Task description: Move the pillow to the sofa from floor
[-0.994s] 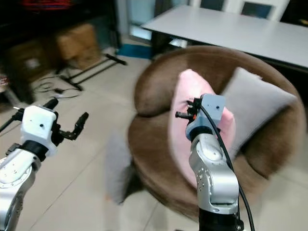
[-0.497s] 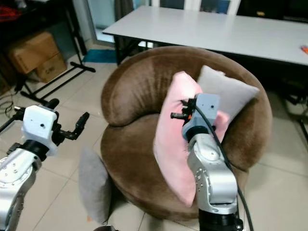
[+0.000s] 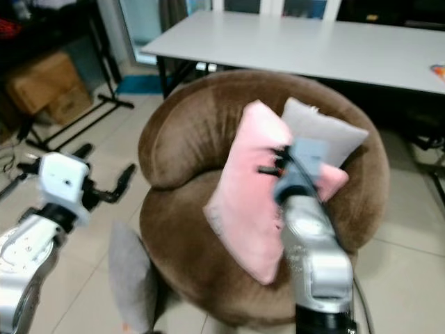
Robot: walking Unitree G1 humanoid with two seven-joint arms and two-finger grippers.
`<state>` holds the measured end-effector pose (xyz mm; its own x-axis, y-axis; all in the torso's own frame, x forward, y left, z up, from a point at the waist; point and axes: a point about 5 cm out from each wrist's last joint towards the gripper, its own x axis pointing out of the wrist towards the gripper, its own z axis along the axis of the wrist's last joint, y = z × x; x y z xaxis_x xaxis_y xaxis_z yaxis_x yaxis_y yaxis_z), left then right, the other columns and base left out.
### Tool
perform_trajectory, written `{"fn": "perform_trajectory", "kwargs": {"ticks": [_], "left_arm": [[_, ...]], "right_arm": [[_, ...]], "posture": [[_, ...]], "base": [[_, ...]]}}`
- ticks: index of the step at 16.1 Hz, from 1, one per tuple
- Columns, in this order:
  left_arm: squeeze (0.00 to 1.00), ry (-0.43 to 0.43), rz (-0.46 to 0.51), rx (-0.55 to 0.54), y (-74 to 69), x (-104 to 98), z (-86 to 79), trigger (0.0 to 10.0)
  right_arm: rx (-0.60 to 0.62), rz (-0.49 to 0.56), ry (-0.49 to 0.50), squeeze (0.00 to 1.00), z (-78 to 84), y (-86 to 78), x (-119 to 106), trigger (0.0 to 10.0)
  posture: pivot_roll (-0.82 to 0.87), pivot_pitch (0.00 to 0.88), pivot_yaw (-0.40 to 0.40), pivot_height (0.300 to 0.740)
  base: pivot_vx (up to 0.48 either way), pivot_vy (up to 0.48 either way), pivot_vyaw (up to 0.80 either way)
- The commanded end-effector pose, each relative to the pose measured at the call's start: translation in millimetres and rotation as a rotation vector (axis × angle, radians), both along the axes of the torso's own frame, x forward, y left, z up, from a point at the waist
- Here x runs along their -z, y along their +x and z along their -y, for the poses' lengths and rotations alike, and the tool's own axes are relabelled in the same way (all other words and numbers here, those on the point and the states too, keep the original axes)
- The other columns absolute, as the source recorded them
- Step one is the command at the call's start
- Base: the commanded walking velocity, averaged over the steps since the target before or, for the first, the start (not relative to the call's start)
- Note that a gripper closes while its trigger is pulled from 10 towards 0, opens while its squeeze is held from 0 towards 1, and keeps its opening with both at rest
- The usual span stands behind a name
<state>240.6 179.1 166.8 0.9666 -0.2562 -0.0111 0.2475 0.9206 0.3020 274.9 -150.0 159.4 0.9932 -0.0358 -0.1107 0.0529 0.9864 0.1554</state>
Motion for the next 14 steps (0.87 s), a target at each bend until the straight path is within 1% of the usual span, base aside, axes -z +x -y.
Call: {"fn": "perform_trajectory", "kwargs": {"ticks": [1, 2, 11, 14], "left_arm": [[0.00, 0.015, 0.013, -0.007, 0.2, -4, -3.7, 10.0], [0.00, 0.016, 0.014, -0.006, 0.0, -4, -4.1, 10.0], [0.00, 0.020, 0.014, -0.005, -0.1, -4, -5.2, 10.0], [0.00, 0.051, -0.028, 0.031, -2.8, 1, -6.7, 10.0]], "right_arm": [[-0.042, 0.064, 0.019, 0.00, -10.6, 1.9, -14, 10.0], [-0.043, 0.066, 0.015, 0.00, -11.0, 1.5, -14, 10.0], [-0.082, 0.079, 0.006, 0.00, -16.2, 1.3, -15, 10.0], [-0.184, 0.083, 0.027, 0.00, -24.5, 2.1, -17, 10.0]], "posture": [[0.01, 0.000, 0.026, 0.740], [0.01, 0.000, 0.028, 0.740], [0.02, 0.000, 0.029, 0.740], [0.02, 0.000, 0.030, 0.740]], "base": [[0.281, 0.000, -0.80], [0.285, 0.000, -0.49], [0.285, 0.000, 0.00], [0.000, 0.000, 0.00]]}}
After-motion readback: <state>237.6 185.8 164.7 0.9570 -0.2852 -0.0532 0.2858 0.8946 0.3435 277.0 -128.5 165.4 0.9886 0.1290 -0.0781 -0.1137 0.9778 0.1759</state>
